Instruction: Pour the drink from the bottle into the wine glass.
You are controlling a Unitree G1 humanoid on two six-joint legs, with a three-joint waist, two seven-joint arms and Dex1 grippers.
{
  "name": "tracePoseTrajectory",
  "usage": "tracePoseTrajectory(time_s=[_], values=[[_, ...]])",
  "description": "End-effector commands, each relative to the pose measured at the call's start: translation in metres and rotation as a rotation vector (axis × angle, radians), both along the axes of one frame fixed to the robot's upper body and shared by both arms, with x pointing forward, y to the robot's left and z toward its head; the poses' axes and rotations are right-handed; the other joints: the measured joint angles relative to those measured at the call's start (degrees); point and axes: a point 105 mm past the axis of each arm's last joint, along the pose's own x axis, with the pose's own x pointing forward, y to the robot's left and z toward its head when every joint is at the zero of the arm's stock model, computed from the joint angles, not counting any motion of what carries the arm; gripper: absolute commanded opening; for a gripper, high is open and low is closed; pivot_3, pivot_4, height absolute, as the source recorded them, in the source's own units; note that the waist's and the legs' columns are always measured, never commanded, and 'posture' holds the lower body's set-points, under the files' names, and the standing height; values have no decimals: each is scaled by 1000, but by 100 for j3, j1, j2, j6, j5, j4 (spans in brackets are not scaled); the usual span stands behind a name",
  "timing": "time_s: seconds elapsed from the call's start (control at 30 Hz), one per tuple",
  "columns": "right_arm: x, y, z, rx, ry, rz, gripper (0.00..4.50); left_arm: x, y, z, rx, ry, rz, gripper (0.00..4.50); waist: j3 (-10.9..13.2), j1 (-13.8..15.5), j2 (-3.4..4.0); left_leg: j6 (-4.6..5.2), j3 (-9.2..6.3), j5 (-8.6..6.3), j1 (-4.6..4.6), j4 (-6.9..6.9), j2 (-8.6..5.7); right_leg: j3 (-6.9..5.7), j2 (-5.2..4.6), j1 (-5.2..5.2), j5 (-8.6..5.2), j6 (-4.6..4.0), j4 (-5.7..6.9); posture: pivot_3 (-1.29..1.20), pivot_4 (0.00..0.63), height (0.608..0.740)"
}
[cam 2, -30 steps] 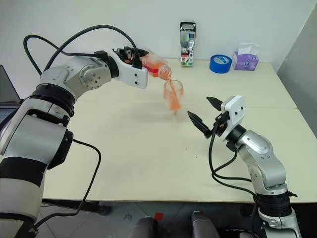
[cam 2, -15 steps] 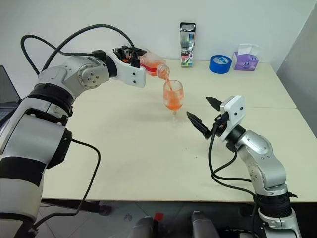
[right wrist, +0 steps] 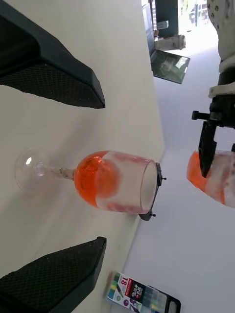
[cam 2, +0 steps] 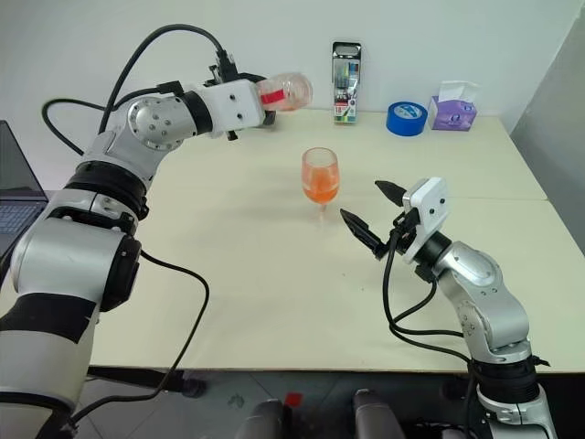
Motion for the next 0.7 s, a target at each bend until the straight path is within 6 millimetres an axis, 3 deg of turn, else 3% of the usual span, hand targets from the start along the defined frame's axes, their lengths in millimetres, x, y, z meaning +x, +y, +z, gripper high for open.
tracePoseTrajectory(time_s=[0.03, 0.13, 0.27, 0.4, 0.57, 0.7], values=[[-22, 13, 6, -21, -21, 126, 4500, -8, 4, 47, -314, -24, -52, 1659, 0, -2, 0, 0, 0, 0, 0, 2, 0, 0, 0, 0, 0, 0, 0, 0, 150, 740], [-34, 16, 1, -53, -3, 182, 4500, -4, 18, 43, -472, 25, -25, 1659, -1, -26, 1, 0, 0, 0, 1, 2, 2, 2, 0, 0, 0, 0, 1, 0, 150, 740], [-49, 18, -13, -103, 28, 250, 4500, 7, 52, 3, -731, 124, 95, 1659, -8, -60, 14, 1, -1, 0, 23, -1, 8, 5, -2, 13, 0, 1, 8, 0, 150, 740], [-47, 23, -14, -91, 33, 264, 4500, 6, 74, -44, -903, 206, 181, 1659, -7, -51, 11, 0, -17, 1, 33, 2, 15, -2, -5, 23, 0, 0, 15, 0, 150, 740], [-40, 27, -11, -74, 30, 265, 4500, 0, 94, -85, -1013, 255, 248, 1659, -6, -3, 9, -2, -44, 2, -7, 29, 13, -22, -6, 5, 1, -2, 15, 0, 150, 740], [-38, 28, -11, -74, 35, 270, 4500, -3, 97, -113, -1041, 316, 264, 1659, -6, 27, 9, -2, -49, 1, -4, 41, 10, -26, -11, 18, 1, -1, 14, 0, 150, 740]])
